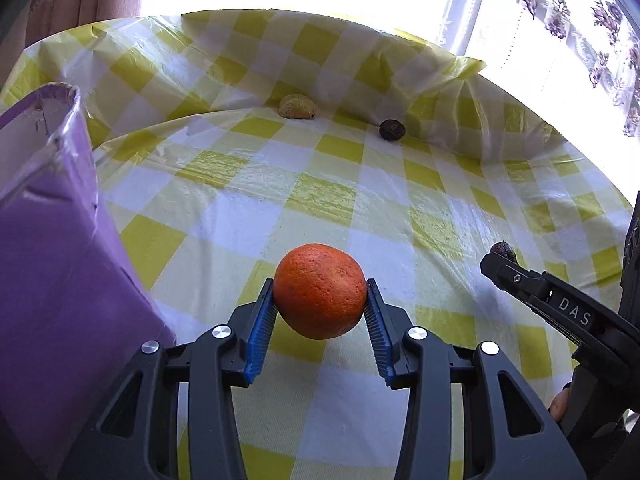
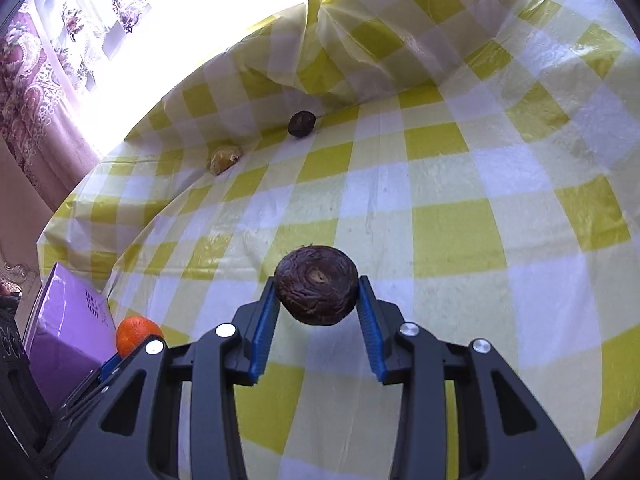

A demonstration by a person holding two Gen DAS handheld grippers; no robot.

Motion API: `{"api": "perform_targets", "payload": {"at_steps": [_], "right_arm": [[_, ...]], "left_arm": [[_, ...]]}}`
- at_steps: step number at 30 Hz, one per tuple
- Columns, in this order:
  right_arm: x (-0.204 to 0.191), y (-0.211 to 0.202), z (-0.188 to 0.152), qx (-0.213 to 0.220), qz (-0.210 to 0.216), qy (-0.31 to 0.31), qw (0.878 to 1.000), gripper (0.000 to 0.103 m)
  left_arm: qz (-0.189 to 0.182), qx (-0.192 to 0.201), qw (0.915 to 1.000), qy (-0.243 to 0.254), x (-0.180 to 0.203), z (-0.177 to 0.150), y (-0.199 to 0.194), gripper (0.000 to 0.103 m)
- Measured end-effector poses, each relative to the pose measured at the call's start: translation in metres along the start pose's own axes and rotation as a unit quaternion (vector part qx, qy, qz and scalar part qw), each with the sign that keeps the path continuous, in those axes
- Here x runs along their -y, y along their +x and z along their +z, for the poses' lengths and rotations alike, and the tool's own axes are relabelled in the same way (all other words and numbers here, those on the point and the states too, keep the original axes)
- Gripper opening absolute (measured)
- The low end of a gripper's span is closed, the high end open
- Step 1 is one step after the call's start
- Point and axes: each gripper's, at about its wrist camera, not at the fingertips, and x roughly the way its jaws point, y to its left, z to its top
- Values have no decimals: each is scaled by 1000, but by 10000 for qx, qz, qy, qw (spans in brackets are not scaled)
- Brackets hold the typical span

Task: Organize fruits
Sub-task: 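Lift and carry the dark fruit and orange over the box with both tools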

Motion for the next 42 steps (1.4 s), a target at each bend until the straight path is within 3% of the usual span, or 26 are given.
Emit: {"api": "perform_targets", "payload": {"at_steps": [12, 29, 32, 35, 39, 42], "right_arm": [[-15, -49, -64, -98, -19, -219, 9997, 39], [-44, -68, -93, -70, 38, -497, 9987, 39], [-54, -80, -93, 197, 107, -560, 9982, 39], [-79, -96, -94, 611, 139, -999, 9930, 39], [-112, -119, -98, 1222, 261, -1527, 9803, 39], [-135, -134, -107, 1676, 341, -1907, 9666, 39]], "left_arm": [[-288, 117, 9987, 403, 2, -36, -40, 42], [-314, 541, 9959, 658, 1, -56, -74, 42], [-102, 895, 9929, 772, -1, -62, -94, 42], [130, 1418, 9863, 836, -9, -66, -123, 42], [422, 2050, 9754, 690, -25, -66, -158, 42], [732, 2552, 9627, 527, -38, -67, -182, 42]]}}
